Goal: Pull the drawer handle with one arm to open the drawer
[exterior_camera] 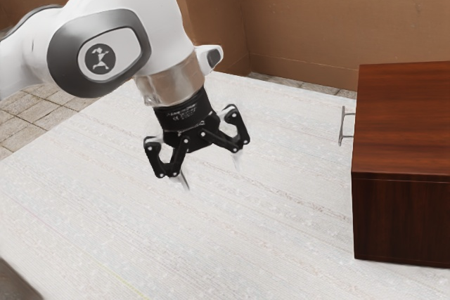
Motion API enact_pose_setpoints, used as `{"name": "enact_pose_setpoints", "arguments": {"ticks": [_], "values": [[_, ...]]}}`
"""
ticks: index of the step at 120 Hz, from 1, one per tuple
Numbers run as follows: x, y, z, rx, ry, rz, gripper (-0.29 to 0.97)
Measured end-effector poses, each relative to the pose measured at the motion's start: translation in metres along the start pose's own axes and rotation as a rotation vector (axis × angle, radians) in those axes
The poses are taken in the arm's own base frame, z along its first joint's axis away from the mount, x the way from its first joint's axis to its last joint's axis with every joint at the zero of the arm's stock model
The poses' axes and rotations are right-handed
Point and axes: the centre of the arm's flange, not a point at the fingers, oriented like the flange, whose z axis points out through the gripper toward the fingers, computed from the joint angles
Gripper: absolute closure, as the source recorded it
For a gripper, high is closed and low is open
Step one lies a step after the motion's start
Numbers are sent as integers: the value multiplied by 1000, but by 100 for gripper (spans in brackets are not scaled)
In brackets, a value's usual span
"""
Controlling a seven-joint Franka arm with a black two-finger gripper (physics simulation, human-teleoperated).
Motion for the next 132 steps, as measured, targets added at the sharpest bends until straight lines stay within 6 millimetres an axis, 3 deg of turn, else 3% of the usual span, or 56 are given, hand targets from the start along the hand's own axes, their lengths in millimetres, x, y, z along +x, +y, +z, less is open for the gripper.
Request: {"name": "enact_pose_setpoints", "arguments": {"ticks": [18, 23, 33, 43, 49, 63, 95, 113, 132], "values": [[0, -10, 12, 75, 4, -115, 3], [0, -9, 6, 71, 14, -143, 3], [4, 10, 8, 81, 34, -193, 2], [36, 61, 7, 32, 94, -230, 1], [51, 77, 8, -6, 118, -239, 1], [73, 81, -7, -87, 159, -252, 1], [74, 103, -28, -184, 203, -184, 0], [100, 113, -7, -170, 200, -121, 0], [95, 144, 20, -176, 195, -3, 0]]}}
